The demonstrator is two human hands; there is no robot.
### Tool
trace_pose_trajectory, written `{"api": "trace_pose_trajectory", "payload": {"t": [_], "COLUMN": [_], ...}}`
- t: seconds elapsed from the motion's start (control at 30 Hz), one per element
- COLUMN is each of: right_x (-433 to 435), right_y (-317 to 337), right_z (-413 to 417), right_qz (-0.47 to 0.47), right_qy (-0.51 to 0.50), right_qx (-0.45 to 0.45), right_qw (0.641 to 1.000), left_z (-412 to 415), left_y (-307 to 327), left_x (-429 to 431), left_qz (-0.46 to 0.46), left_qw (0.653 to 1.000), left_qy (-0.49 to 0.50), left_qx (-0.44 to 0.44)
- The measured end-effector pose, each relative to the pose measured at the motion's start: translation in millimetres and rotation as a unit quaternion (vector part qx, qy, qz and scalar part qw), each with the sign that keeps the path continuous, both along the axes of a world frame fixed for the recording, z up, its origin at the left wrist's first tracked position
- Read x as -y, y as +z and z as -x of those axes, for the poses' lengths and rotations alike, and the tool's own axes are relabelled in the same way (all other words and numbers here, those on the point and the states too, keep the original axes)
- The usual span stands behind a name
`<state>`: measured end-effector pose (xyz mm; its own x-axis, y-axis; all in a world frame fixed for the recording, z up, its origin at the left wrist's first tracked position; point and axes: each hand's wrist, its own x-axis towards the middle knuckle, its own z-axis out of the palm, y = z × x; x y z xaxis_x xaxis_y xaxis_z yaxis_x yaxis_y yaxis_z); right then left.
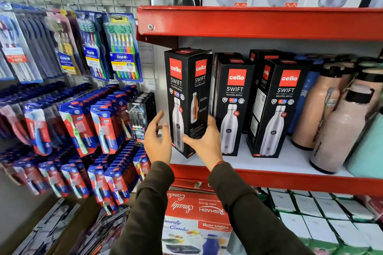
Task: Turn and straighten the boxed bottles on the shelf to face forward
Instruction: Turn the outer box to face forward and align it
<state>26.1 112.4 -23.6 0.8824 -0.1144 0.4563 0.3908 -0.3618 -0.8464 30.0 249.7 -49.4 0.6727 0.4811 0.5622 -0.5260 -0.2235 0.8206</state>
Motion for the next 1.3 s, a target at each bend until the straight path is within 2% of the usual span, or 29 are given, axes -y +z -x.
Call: {"api": "trace_pose_trajectory", "payload": {"t": [0.13, 0.3, 0.57, 0.97, 1.3], "right_x": [-2, -6, -4, -5, -6], "right_y": [0, -5, -8, -18, -28], "right_z": [-1, -1, -6, -16, -10], "right_qz": [0.005, 0.037, 0.066, 0.101, 0.041], "right_qy": [0.029, 0.05, 0.025, 0.006, -0.024], "right_qx": [0.012, -0.01, -0.008, -0.019, -0.017], "right_qw": [0.999, 0.998, 0.997, 0.995, 0.999], "left_z": [-19, -18, -23, -25, -19], "left_y": [-1, -4, -8, -18, -13], "left_x": [-7, -8, -3, 6, 8], "left_qz": [-0.01, 0.003, -0.001, 0.001, 0.035], "left_qw": [0.99, 0.986, 0.986, 0.988, 0.984], "left_qy": [-0.103, -0.14, -0.148, -0.114, -0.107], "left_qx": [-0.096, -0.09, -0.072, -0.105, -0.136]}}
